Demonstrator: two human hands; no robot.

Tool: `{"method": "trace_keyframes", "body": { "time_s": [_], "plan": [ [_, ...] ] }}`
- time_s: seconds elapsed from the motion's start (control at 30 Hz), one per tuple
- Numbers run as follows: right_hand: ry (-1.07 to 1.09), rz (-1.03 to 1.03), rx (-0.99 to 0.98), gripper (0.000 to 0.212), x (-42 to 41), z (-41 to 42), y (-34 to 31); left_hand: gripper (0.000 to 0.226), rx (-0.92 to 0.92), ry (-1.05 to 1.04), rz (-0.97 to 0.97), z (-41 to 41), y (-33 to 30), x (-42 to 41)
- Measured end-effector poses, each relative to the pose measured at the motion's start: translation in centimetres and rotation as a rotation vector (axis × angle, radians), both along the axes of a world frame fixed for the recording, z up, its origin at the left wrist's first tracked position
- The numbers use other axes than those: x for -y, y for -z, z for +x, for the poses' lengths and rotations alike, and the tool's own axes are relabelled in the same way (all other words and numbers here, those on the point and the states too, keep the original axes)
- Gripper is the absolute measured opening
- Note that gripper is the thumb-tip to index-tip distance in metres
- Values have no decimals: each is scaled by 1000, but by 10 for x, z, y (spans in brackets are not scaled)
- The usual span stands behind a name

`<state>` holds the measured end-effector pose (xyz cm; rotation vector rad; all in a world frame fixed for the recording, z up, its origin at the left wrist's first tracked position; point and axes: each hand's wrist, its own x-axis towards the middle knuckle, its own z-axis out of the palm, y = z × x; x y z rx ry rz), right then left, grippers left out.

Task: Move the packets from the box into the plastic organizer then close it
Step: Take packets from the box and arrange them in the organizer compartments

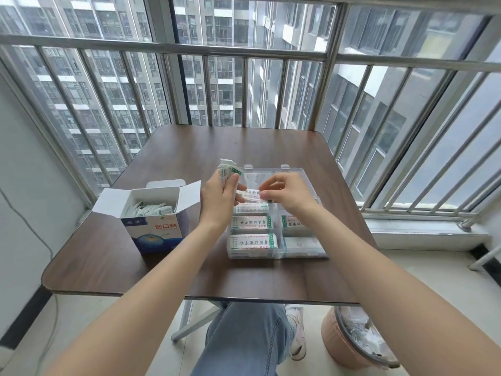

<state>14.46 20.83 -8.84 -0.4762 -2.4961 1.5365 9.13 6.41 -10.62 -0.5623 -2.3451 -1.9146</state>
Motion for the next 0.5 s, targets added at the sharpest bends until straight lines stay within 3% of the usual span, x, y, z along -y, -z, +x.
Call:
{"method": "trace_keyframes", "body": {
  "time_s": [0.27, 0.5],
  "plan": [
    [-190, 528, 43, 10, 16, -10, 8, 12, 68, 7, 43, -2, 2, -2],
    [-206, 674, 35, 9, 18, -14, 10, 10, 119, 86, 67, 1, -11, 0]
  ]
}}
